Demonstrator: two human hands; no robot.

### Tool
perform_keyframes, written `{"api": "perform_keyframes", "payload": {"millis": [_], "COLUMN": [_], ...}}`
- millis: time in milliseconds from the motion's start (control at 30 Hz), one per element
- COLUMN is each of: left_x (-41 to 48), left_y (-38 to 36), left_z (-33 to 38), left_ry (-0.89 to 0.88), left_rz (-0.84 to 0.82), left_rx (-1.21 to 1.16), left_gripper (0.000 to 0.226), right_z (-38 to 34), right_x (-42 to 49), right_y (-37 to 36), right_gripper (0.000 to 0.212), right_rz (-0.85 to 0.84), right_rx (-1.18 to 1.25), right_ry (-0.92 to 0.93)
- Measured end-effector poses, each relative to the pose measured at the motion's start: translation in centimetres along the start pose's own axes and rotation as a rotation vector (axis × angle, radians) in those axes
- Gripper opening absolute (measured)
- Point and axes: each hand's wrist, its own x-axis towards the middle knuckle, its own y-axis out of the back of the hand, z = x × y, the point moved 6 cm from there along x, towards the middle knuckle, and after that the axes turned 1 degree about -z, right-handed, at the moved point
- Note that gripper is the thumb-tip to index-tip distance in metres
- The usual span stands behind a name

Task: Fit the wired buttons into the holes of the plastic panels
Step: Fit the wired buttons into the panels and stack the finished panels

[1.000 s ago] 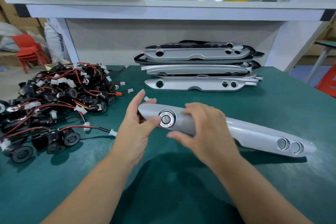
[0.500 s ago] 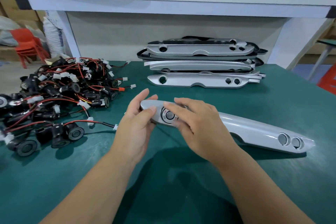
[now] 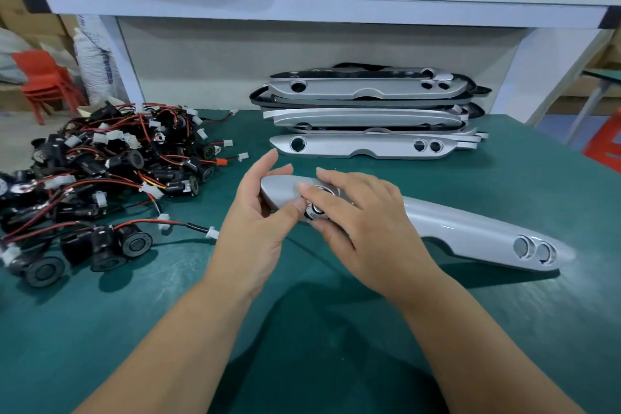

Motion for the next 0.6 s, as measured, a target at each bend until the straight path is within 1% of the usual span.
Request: {"api": "perform_keyframes", "payload": {"millis": [133, 200, 267, 333, 367, 400, 433, 533, 600], "left_x": [-0.1, 0.0, 0.1, 0.2, 0.2, 0.1, 0.1, 0.0, -0.1], "left_y": [-0.1, -0.1, 0.0, 0.0, 0.0, 0.0, -0.1, -0.2, 0.1], "left_z": [0.1, 0.0, -0.1, -0.3, -0.4, -0.5, -0.6, -0.6, -0.7], "left_ry": [-0.008, -0.001, 0.02, 0.037, 0.042, 0.047, 0.052, 0.078, 0.093], "left_rz": [-0.012, -0.004, 0.007, 0.009, 0.005, -0.002, -0.01, -0.006, 0.014], "left_rx": [0.096, 0.141, 0.157, 0.18, 0.194, 0.205, 0.212, 0.283, 0.353], "left_gripper": [0.061, 0.063, 0.065, 0.067, 0.069, 0.07, 0.07, 0.069, 0.071], "right_z": [0.3, 0.6, 1.6, 2.8, 3.3, 3.4, 3.3, 2.7, 2.7], "right_x": [-0.1, 0.0, 0.0, -0.2, -0.4, -0.4, -0.4, -0.3, -0.3], "right_y": [-0.3, -0.3, -0.4, -0.5, -0.7, -0.8, -0.9, -0.7, -0.8], "right_gripper": [0.041, 0.047, 0.063, 0.086, 0.094, 0.096, 0.092, 0.065, 0.059], "right_rz": [-0.057, -0.092, -0.143, -0.212, -0.239, -0.246, -0.227, -0.134, -0.136], "right_rx": [0.002, 0.033, 0.038, -0.038, -0.08, -0.102, -0.1, -0.036, -0.026], "right_ry": [-0.002, -0.035, -0.129, -0.264, -0.313, -0.336, -0.336, -0.282, -0.248]}}
